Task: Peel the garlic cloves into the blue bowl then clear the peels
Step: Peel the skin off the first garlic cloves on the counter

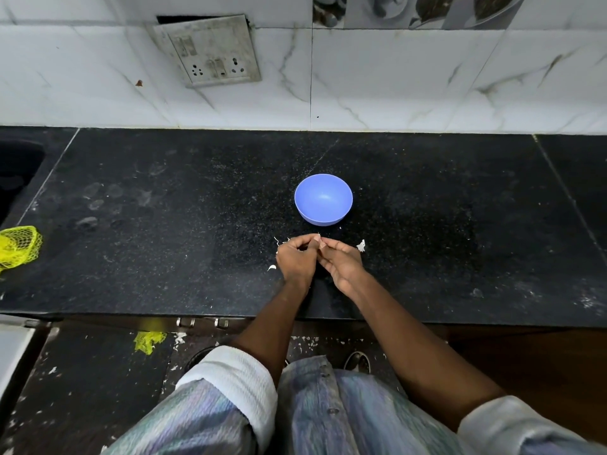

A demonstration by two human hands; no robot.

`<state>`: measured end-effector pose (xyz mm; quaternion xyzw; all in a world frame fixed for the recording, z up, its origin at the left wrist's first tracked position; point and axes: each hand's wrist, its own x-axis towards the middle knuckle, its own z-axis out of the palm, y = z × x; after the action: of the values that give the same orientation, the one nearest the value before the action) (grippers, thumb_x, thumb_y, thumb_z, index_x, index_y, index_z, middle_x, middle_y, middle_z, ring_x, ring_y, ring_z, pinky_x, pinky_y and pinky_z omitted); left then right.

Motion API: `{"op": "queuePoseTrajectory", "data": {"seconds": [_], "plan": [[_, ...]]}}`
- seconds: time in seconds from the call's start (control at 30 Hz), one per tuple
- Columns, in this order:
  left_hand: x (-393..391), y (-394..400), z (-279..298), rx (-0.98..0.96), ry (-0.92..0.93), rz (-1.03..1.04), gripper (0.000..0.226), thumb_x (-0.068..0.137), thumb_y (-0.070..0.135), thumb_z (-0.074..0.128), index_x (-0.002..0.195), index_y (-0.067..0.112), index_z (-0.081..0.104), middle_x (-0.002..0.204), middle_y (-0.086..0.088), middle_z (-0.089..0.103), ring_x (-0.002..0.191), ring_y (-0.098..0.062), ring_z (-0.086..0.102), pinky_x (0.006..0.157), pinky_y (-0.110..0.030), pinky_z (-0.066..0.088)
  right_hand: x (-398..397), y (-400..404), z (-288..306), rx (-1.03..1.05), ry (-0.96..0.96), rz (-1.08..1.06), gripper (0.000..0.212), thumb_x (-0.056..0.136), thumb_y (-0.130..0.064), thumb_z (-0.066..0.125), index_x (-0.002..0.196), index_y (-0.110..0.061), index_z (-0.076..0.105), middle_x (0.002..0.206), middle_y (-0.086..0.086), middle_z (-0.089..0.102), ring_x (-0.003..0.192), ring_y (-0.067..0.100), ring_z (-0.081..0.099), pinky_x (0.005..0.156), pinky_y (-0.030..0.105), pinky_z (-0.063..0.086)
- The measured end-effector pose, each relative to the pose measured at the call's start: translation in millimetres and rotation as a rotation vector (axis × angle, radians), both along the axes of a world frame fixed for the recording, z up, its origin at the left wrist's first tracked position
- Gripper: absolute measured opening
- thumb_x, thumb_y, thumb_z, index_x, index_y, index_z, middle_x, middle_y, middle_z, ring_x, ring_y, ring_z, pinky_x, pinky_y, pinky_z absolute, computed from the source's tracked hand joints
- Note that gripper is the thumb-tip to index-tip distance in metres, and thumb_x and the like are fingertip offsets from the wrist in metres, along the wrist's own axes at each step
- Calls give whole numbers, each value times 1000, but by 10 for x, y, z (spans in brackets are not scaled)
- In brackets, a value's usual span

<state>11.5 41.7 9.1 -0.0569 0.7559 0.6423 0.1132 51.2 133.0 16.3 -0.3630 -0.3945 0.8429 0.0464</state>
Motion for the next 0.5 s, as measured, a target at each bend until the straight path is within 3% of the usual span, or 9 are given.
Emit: {"op": "queuePoseTrajectory", "data": {"seconds": [0.2, 0.3, 0.5], "plan": [[-25, -71, -2, 102, -74, -70, 6, 90, 12, 82, 95, 13, 83, 96, 1, 80, 92, -10, 76, 87, -28, 60, 7, -27, 20, -77, -63, 8, 25, 101, 1, 58, 124, 7, 64, 103, 12, 72, 90, 16, 70, 71, 19, 59], [-42, -95, 2, 179, -137, -114, 9, 92, 9, 79, 99, 6, 82, 93, -5, 81, 86, -10, 76, 80, -23, 59, 20, -21, 22, -100, -78, 23, 13, 102, -4, 59, 110, 0, 68, 96, 10, 73, 84, 14, 70, 69, 19, 59], [-96, -134, 5, 237, -206, -197, 14, 93, 8, 78, 104, 0, 80, 97, -12, 80, 89, -17, 75, 87, -29, 61, 23, -4, 58, -74, -123, 79, 11, 104, -7, 58, 101, -5, 69, 74, 4, 70, 72, 12, 66, 64, 19, 57]]}}
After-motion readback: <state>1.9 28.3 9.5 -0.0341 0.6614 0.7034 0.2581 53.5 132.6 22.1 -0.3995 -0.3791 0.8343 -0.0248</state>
